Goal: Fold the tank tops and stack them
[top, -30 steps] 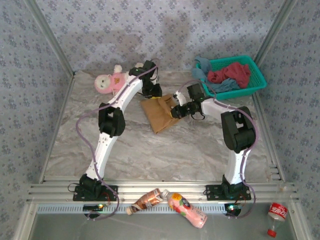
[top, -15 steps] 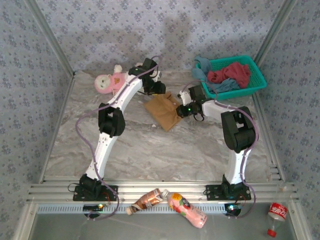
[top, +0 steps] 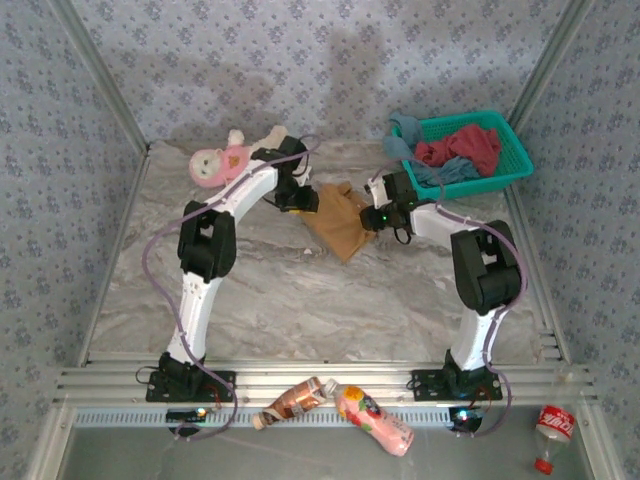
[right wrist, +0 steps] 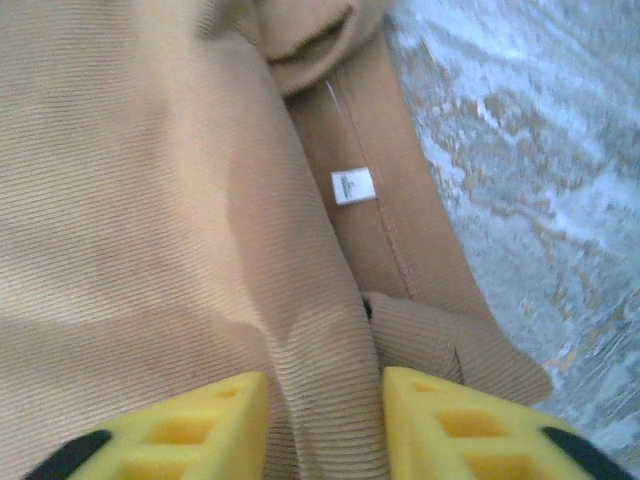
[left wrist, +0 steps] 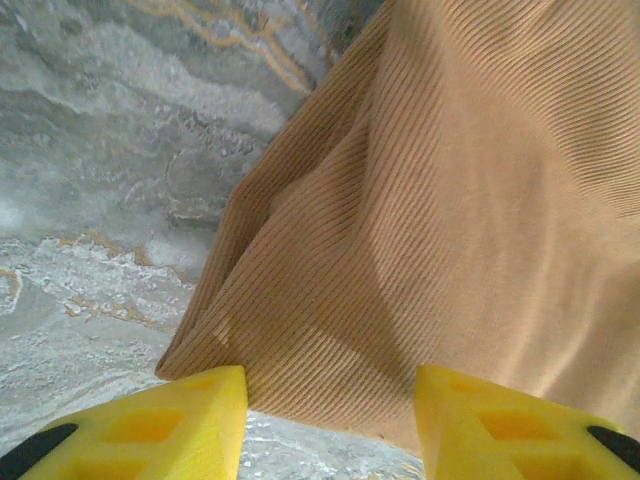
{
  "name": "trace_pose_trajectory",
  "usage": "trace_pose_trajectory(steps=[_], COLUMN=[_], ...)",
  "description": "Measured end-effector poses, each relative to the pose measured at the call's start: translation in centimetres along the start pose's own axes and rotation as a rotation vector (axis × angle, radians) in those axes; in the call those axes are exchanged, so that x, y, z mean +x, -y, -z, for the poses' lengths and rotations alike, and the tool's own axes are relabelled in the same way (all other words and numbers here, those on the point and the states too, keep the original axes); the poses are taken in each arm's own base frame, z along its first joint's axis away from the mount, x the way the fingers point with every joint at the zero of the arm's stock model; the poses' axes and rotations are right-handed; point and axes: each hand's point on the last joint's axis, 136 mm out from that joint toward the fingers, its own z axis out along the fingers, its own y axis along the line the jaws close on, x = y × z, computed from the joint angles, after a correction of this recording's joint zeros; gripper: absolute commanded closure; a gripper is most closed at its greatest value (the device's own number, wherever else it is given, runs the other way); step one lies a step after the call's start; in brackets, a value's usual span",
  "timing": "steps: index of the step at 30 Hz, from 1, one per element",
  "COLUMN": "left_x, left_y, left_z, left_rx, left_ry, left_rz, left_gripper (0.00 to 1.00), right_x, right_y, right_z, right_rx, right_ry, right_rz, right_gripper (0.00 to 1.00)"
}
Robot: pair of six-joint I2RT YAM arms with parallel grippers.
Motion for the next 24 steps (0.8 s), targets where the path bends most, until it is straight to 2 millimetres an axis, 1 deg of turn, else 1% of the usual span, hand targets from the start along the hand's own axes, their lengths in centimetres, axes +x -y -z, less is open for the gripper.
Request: trace_pose_trajectory(steps=[2, 6, 8, 11, 17, 21, 23, 24], left_x=[0.0, -0.8, -1.1, -1.4, -1.6, -1.6, -1.5, -1.4], left_y=[-0.2, -0.2, -0.2, -0.3, -0.2, -0.3, -0.3, -0.4], left_z=[-0.4, -0.4, -0.4, -0.4, -0.4, -0.4, -0.5, -0.5], left_rx=[0.001, 0.013, 0.017, 0.021, 0.025, 0.025, 0.027, 0.027], left_ry=[0.002, 0.035, 0.044, 0.055, 0.061, 0.061, 0.057, 0.055], left_rz=[0.001, -0.002, -0.002, 0.004, 0.006, 0.007, 0.009, 0.010], left_gripper=[0.52, 0.52, 0.52, 0.52, 0.52, 0.52, 0.52, 0.52], right_x=[-1.5, -4.0, -5.3, -6.4, -6.3, -5.9, -5.5, -5.4], right_y=[-0.5, -1.9, -2.6, -3.0, -3.4, -3.4, -3.4, -3.4], right_z=[0.3, 0.4, -0.3, -2.0, -5.3, -6.8, -7.2, -7.4], right_rx=[-0.011, -0.057, -0.086, -0.117, -0.175, -0.200, -0.207, -0.210], right_ry=[0.032, 0.082, 0.099, 0.104, 0.052, 0.016, -0.007, -0.013], right_rz=[0.054, 0.146, 0.189, 0.234, 0.271, 0.277, 0.275, 0.274], right_gripper=[0.51, 0.46, 0.45, 0.44, 0.44, 0.46, 0.52, 0.57])
